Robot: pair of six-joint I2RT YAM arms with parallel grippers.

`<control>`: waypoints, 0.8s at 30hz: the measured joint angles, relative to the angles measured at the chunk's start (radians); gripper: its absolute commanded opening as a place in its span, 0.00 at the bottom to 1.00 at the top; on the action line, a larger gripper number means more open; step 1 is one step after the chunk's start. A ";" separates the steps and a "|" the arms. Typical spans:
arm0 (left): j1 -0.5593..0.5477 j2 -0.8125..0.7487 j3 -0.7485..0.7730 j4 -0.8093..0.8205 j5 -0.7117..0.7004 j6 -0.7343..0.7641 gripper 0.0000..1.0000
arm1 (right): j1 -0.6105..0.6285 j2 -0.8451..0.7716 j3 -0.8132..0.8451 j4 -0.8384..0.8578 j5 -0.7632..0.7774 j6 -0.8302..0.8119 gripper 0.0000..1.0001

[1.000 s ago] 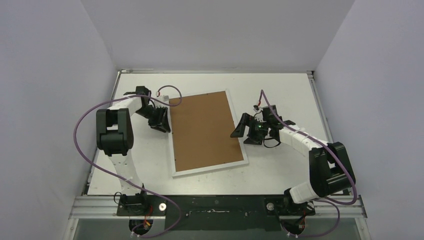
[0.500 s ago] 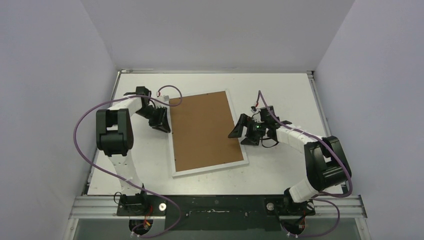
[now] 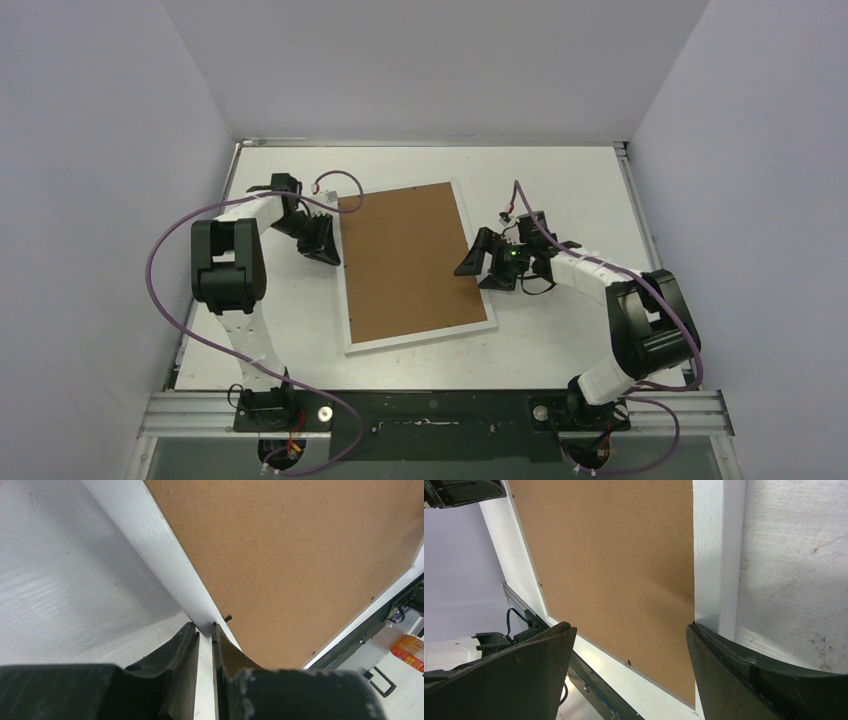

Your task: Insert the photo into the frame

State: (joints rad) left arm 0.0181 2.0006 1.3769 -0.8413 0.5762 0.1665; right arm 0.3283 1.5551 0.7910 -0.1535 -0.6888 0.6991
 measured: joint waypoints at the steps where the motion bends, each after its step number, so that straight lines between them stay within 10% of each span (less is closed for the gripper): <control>1: 0.000 -0.001 0.000 0.000 -0.001 -0.002 0.12 | 0.000 0.001 0.001 0.000 0.000 0.000 0.84; 24: -0.023 -0.026 -0.010 0.014 -0.051 -0.002 0.10 | 0.071 0.078 0.085 -0.055 0.024 -0.039 0.83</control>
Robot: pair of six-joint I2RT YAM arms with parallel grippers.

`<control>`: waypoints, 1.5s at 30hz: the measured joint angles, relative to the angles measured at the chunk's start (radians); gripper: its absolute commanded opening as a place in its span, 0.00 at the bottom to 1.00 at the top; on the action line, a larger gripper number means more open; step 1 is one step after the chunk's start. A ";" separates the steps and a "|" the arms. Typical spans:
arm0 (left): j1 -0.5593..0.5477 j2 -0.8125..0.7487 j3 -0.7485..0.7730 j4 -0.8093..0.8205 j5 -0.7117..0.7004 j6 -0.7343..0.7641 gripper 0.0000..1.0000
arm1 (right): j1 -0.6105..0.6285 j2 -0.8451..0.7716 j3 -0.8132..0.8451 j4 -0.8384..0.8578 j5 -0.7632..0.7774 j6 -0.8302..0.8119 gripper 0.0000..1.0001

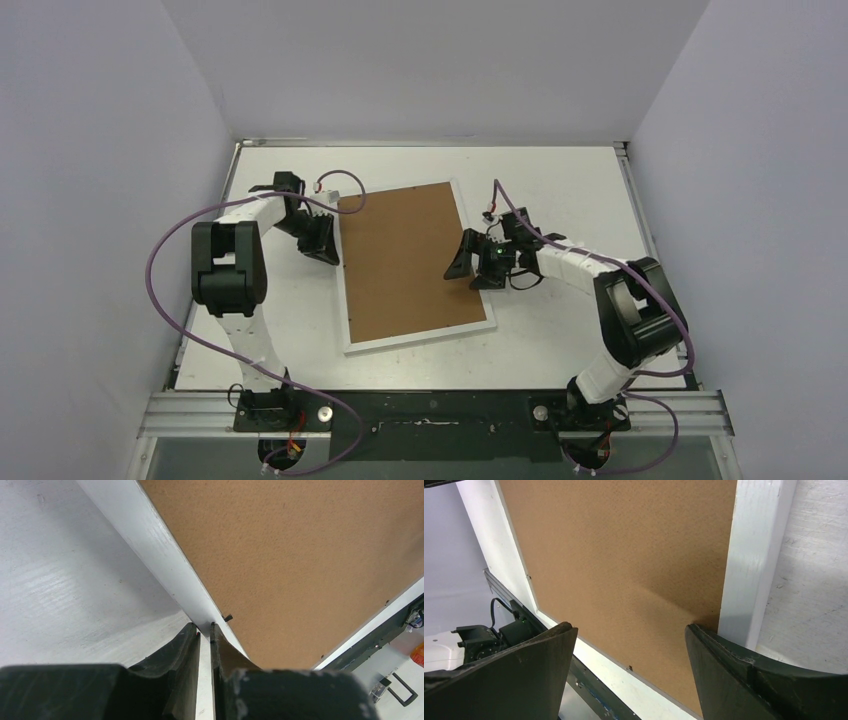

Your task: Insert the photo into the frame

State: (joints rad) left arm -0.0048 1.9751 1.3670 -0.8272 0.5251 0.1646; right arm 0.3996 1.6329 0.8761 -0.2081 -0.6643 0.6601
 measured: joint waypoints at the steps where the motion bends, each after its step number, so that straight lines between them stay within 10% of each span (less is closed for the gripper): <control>1: 0.000 0.000 0.000 0.000 -0.001 0.000 0.10 | 0.001 0.002 0.007 -0.011 0.002 -0.004 0.83; 15: -0.001 0.000 0.001 -0.001 0.000 0.001 0.09 | -0.157 0.084 0.325 -0.108 -0.014 -0.066 0.84; 45: -0.001 -0.002 0.001 -0.003 -0.001 0.010 0.07 | -0.123 0.281 0.385 -0.037 -0.026 -0.037 0.83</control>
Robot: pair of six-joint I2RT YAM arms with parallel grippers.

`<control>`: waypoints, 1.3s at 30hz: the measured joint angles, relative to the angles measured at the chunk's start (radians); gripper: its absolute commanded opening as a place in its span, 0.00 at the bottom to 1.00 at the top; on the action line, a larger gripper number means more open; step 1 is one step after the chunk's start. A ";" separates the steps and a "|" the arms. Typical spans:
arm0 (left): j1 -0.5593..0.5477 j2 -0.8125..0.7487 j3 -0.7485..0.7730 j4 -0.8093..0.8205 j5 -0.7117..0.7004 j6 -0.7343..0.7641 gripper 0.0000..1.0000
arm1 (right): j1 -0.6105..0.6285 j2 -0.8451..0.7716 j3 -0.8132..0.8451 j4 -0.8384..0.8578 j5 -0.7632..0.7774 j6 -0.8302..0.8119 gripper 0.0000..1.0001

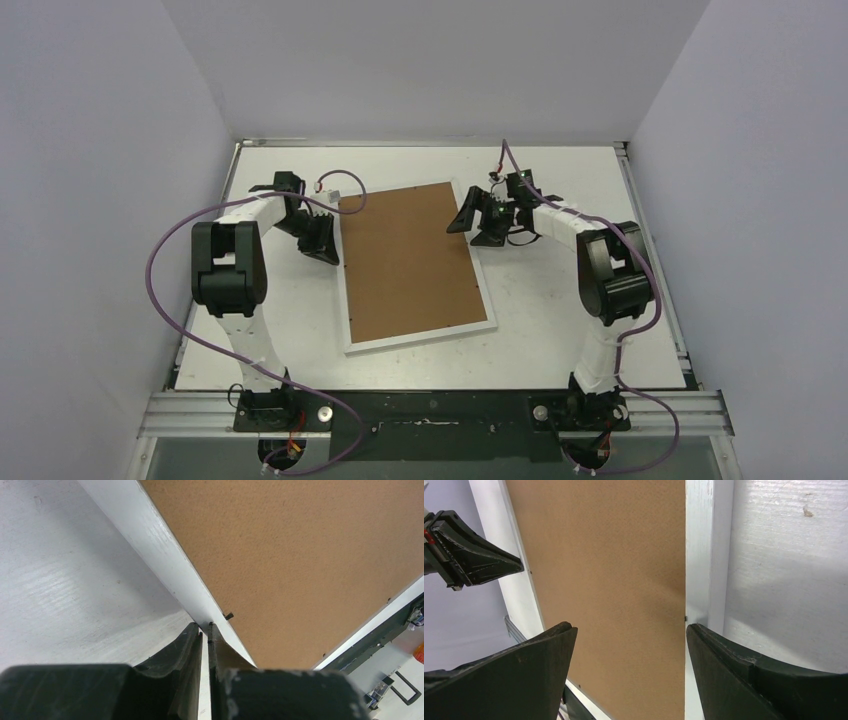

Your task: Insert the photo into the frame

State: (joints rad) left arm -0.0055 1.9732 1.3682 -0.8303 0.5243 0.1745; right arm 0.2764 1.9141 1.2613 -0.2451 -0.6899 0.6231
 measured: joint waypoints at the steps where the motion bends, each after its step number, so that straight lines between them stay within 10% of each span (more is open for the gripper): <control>1: 0.000 0.000 0.000 0.000 0.000 0.002 0.07 | 0.000 0.006 0.000 0.000 0.000 0.001 0.83; 39: 0.000 -0.002 0.002 -0.005 0.000 0.021 0.05 | -0.015 0.036 0.031 -0.027 -0.039 0.000 0.83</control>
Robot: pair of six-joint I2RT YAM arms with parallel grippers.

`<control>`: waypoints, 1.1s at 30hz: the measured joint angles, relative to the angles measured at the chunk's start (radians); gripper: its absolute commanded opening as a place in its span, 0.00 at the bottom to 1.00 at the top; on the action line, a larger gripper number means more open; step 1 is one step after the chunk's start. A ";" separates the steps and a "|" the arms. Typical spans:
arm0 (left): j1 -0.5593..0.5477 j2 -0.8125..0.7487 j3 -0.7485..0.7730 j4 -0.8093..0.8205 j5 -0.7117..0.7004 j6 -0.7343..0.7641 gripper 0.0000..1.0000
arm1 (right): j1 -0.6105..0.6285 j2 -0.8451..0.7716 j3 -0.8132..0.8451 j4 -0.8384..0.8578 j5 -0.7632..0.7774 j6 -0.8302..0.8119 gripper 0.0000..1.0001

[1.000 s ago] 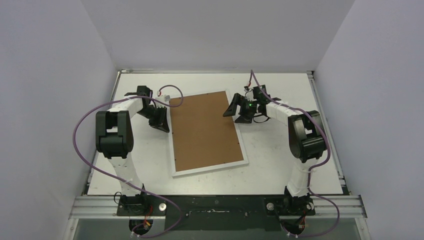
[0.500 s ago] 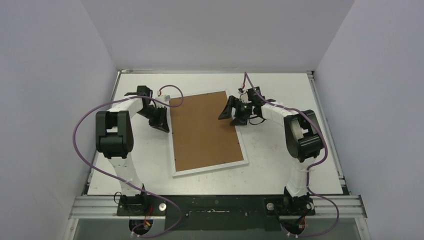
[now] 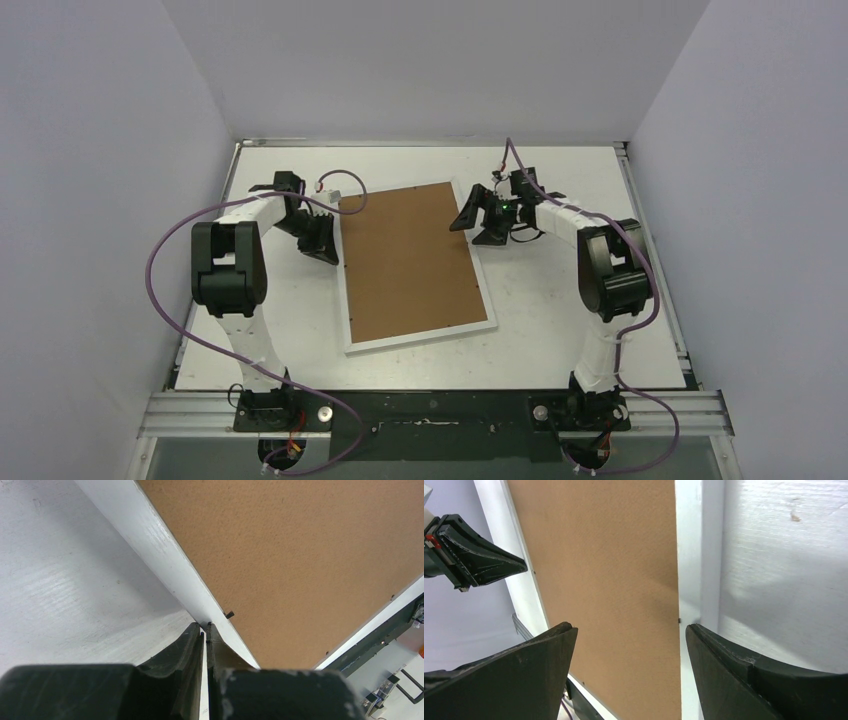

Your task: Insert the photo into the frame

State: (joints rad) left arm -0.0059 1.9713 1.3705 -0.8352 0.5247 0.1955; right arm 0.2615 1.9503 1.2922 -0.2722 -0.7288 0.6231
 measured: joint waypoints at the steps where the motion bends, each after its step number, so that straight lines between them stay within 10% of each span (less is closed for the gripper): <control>1: 0.000 0.000 0.000 0.000 0.000 0.000 0.05 | -0.005 0.000 0.000 -0.001 0.001 -0.001 0.83; 33: 0.000 0.000 0.000 0.000 0.000 0.001 0.04 | 0.015 0.005 -0.005 0.026 -0.001 0.017 0.82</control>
State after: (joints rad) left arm -0.0059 1.9713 1.3705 -0.8352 0.5247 0.1963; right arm 0.2768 1.9556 1.2873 -0.2462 -0.7300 0.6399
